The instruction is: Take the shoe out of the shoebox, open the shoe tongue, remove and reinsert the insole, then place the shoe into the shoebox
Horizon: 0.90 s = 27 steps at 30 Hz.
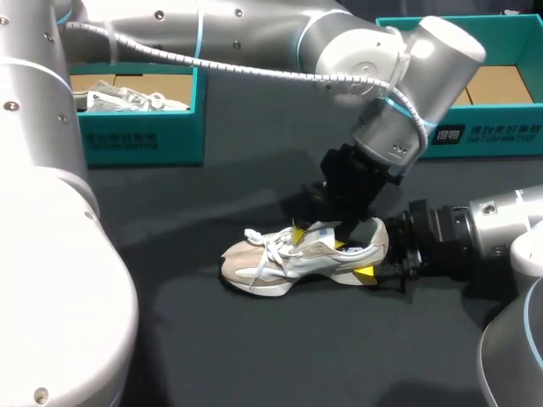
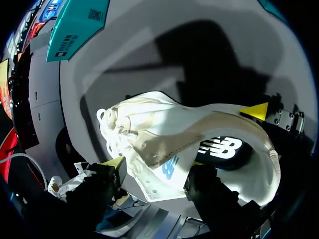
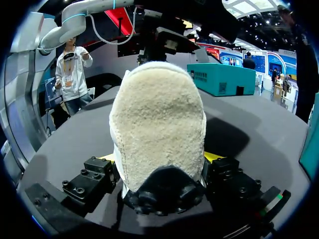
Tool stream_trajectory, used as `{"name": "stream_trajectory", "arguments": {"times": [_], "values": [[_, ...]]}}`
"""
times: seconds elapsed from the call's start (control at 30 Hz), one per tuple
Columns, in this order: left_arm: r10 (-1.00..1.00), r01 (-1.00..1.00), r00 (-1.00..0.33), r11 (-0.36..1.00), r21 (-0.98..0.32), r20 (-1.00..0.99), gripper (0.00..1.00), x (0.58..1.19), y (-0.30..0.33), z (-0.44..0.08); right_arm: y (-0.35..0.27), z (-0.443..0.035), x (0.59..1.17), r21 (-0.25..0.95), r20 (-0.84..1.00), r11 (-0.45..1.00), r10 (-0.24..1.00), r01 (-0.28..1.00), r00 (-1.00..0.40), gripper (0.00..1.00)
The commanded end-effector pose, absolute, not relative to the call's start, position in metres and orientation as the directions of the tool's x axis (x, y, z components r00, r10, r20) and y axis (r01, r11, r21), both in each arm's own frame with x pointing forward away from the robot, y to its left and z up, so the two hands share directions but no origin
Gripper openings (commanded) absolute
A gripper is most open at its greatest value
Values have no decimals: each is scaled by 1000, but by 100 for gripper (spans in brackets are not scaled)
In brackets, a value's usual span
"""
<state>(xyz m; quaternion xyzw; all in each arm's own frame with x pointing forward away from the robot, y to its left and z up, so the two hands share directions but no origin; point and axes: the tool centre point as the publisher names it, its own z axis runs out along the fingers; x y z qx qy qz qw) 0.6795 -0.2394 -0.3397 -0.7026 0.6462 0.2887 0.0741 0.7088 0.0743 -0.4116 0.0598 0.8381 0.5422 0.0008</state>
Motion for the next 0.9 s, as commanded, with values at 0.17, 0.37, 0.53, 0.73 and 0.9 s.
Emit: {"name": "stream_trajectory", "arguments": {"times": [0.17, 0.37, 0.53, 0.73, 0.9], "values": [[-852, -956, 62, -200, 213, -520, 48, 678, -243, -329, 76, -412, 708, 907, 63, 409, 103, 100, -993, 0], [-844, -964, 5, -147, 222, -536, 49, 681, -248, -328, 76, -412, 708, 907, 63, 409, 103, 100, -993, 0], [-834, -963, -48, -108, 248, -550, 49, 684, -252, -331, 76, -412, 708, 907, 63, 409, 103, 100, -993, 0], [-829, -955, -98, -76, 286, -550, 44, 688, -257, -334, 76, -412, 708, 907, 63, 409, 103, 100, -993, 0], [-833, -952, -112, -66, 298, -541, 23, 691, -255, -333, 76, -412, 708, 907, 63, 409, 103, 100, -993, 0]]}}
